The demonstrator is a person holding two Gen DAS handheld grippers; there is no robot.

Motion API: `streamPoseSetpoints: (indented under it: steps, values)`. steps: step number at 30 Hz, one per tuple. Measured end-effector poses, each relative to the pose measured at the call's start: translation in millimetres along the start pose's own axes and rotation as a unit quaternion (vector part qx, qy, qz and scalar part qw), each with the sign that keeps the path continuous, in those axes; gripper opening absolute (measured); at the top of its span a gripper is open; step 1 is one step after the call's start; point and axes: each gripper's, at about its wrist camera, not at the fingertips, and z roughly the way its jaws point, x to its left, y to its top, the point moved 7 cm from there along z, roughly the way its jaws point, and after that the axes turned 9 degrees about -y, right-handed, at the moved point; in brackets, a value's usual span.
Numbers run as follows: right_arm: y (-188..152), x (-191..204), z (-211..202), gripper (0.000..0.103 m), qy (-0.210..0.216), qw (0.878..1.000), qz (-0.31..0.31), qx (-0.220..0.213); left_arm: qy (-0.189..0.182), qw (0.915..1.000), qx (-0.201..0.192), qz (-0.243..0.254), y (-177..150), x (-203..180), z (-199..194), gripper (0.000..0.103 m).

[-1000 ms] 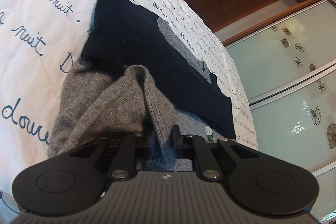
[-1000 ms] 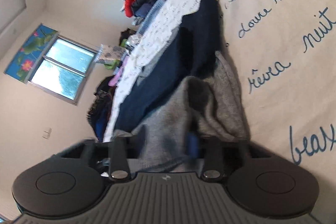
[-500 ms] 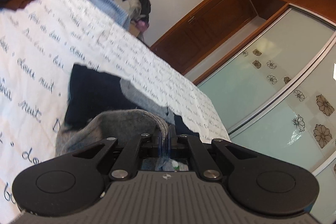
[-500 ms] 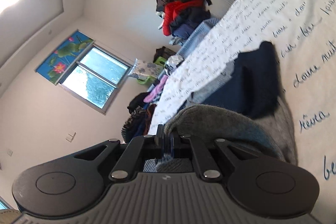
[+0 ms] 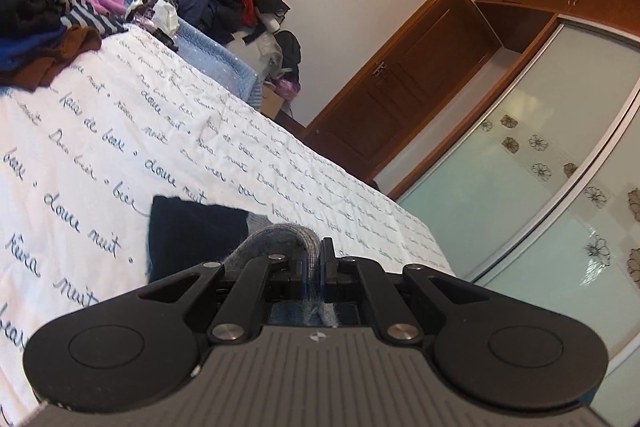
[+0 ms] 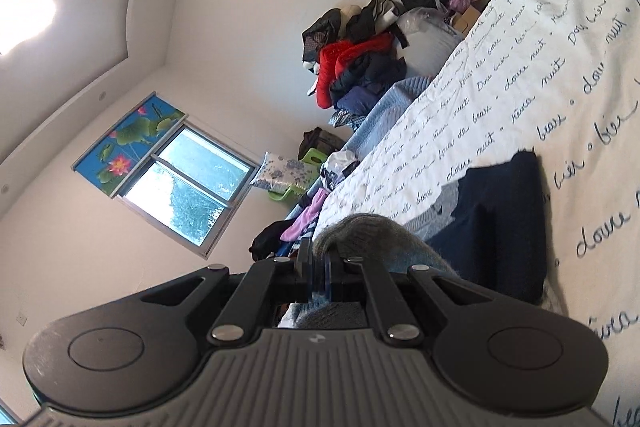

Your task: Fold small clothes

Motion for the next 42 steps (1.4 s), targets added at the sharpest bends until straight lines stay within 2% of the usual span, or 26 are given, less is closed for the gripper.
streamPoseSetpoints:
  steps: [11,15,24,31,35,36,37,38,39,40,42]
  values:
    - [33,-13,47,0.006,-0.028,0.999,-0.010,-0.013,0.034,0.9992,-0.009,0.016,33,21,44,0.005]
    - [45,-30,66,0.006,-0.048,0.999,0.004,-0.018,0.049,0.9986,0.003,0.020,40,31,67,0.006]
    - [57,-80,103,0.006,-0.083,0.995,0.054,-0.014,0.095,0.9951,0.027,0.011,40,71,117,0.006]
    - [61,-108,127,0.006,-0.104,0.991,0.088,-0.011,0.131,0.9910,0.029,0.001,39,94,147,0.006]
    - [62,-126,135,0.011,-0.135,0.984,0.118,-0.014,0.152,0.9865,0.049,-0.036,32,114,164,0.009]
    - [62,-128,136,0.015,-0.146,0.982,0.119,-0.016,0.155,0.9851,0.055,-0.050,30,120,167,0.012]
    - [63,-131,135,0.031,-0.162,0.980,0.117,-0.020,0.155,0.9840,0.060,-0.064,28,125,169,0.017]
    - [64,-131,134,0.060,-0.172,0.978,0.114,-0.025,0.153,0.9833,0.062,-0.077,26,129,170,0.021]
    - [65,-131,131,0.074,-0.171,0.978,0.111,-0.036,0.150,0.9832,0.060,-0.085,25,132,169,0.024]
    - [66,-128,127,0.080,-0.163,0.980,0.107,-0.047,0.151,0.9833,0.056,-0.085,26,133,166,0.028]
    - [68,-118,118,0.080,-0.156,0.982,0.090,-0.053,0.155,0.9839,0.051,-0.073,27,131,160,0.035]
